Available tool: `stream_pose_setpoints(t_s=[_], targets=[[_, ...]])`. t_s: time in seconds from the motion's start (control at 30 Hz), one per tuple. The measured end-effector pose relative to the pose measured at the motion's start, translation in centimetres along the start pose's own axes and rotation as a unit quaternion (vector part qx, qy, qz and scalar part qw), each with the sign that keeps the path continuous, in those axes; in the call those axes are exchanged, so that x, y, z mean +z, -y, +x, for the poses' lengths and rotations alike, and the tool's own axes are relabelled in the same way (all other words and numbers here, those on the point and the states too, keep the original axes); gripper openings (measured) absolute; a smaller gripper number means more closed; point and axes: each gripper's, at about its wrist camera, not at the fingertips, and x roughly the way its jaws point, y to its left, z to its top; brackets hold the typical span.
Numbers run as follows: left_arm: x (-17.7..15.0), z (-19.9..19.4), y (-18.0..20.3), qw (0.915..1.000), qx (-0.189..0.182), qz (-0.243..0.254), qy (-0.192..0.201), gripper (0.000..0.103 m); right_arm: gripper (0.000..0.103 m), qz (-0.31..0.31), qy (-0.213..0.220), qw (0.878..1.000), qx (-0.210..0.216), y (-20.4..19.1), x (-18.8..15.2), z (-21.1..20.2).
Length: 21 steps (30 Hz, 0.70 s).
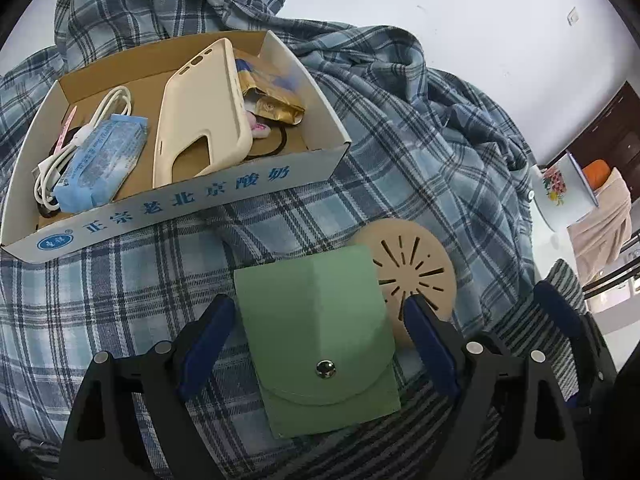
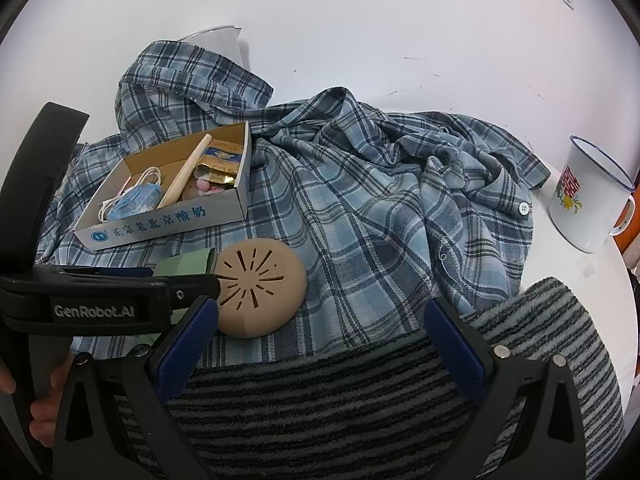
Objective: Organize soft objects
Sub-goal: 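Grasp the green pouch with the left gripper and lift it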
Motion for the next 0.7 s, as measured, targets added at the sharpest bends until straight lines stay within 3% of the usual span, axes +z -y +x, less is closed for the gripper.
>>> stream_pose_setpoints(t_s=[0.07,0.1,0.4,0.6,0.7], targets=[[-0.1,0.0,0.0,1.0,0.0,0.001,0.002,0.084,0.102,0.0,-0.001,1.0,0.0,0.0,0.0,0.0],[-0.1,0.0,0.1,1.0,0.0,0.001,0.003,0.077,0.102,0.0,-0.002,1.0,-0.001,-0.1,0.0,0.0],[0.1,-2.8,-1.0,0.9991,0.009,0.005,0.042,0.074,0.102,-0.001,-0.002,1.0,0.0,0.0,0.0,0.1],[-0.1,-6.8,-2.1,0.994,0.056,0.029,0.089,0.074,0.102,-0.002,0.0,1.0,0.005,0.0,0.0,0.0],[-0.7,-8.9,-3.0,0.9846,0.088,0.037,0.146,0.074,0.102,-0.003,-0.004,1.0,0.008,-0.1,0.0,0.0]])
